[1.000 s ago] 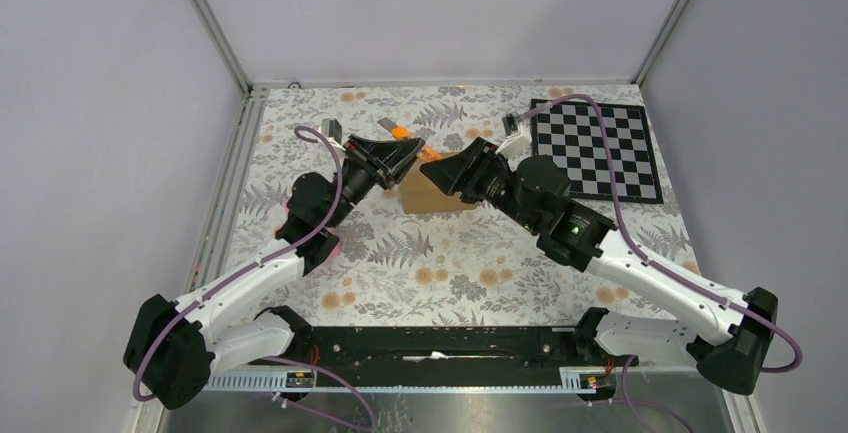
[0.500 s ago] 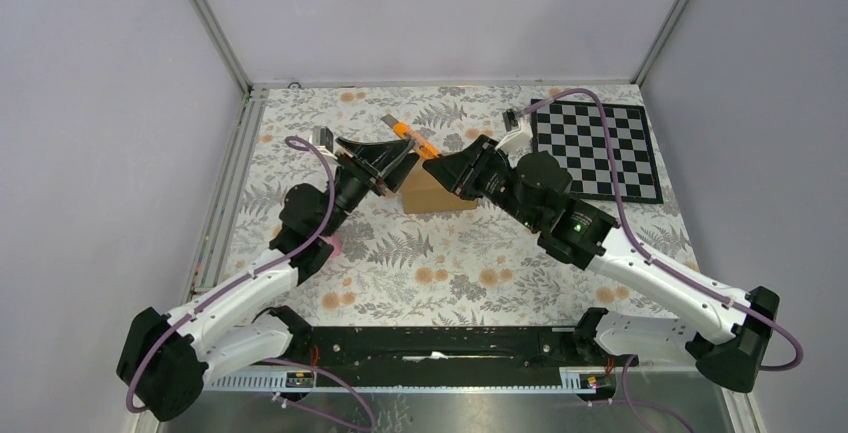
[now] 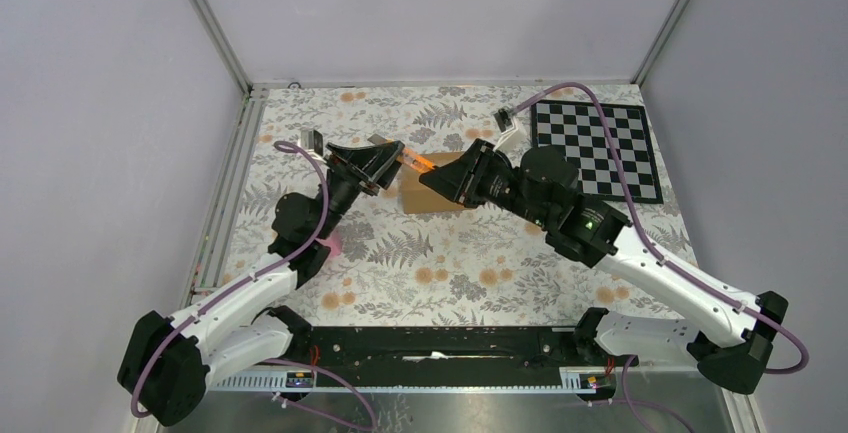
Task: Unpack the express box
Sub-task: Pick up the knife at the center of the board.
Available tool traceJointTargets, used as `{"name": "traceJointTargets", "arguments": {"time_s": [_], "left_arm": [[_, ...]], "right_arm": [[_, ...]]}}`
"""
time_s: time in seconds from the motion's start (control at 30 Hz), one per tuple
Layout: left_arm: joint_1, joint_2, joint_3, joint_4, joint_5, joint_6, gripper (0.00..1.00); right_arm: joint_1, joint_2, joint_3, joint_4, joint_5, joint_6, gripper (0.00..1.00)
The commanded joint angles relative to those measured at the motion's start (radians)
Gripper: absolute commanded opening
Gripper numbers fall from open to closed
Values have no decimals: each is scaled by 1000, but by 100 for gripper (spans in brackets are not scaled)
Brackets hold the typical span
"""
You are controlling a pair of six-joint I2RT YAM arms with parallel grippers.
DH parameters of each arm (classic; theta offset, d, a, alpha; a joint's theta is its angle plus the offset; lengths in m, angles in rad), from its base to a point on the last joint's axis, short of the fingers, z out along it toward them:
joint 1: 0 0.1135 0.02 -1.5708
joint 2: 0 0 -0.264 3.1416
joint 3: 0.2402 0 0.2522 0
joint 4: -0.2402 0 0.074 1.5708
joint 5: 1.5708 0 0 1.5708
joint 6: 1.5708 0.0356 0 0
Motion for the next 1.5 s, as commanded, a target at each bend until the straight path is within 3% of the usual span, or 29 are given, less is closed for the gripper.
{"name": "traceJointTargets", "arguments": {"time_s": [0.0, 0.13, 0.17, 0.2, 0.33, 0.53, 0.73, 0.83, 0.9, 0.97, 1.03, 1.13, 1.3, 1.47], "left_arm": [[6, -2, -6, 149, 32, -9, 44], [6, 24, 5, 182, 58, -22, 15], [5, 32, 9, 184, 62, -26, 5], [5, 37, 9, 190, 63, -33, 0], [5, 46, -10, 200, 32, -64, 0], [-8, 26, -24, 164, -30, -78, 0], [-17, 18, -30, 127, -61, -76, 0], [-21, 30, -23, 129, -42, -69, 0], [-21, 30, -22, 106, -20, -62, 0], [-21, 10, -16, 15, -10, -40, 21], [-19, -21, 8, -132, -6, 11, 51], [-13, -52, 57, -351, -12, 95, 75], [0, 8, 247, -814, -96, 265, 86], [7, 172, 429, -1091, -278, 351, 85]], "right_arm": [[-1, -6, 74, -38, -44, -4, 0], [-1, 6, 96, -52, -41, -4, 0], [-2, 8, 98, -51, -27, -4, 2], [-2, 11, 102, -51, -15, -4, 10], [-1, 23, 93, 12, 29, 8, 40], [-1, 57, 75, 105, 43, 34, 53], [-1, 51, 46, 129, 90, 38, 43], [-1, 48, 46, 121, 113, 26, 24], [-1, 42, 60, 79, 153, -5, 2], [-1, 39, 98, -28, 224, -58, 0], [-2, 37, 143, -159, 325, -129, 0], [-1, 30, 187, -310, 482, -214, 0], [-2, 14, 187, -444, 662, -291, 0], [-3, 50, 218, -605, 877, -334, 0]]}}
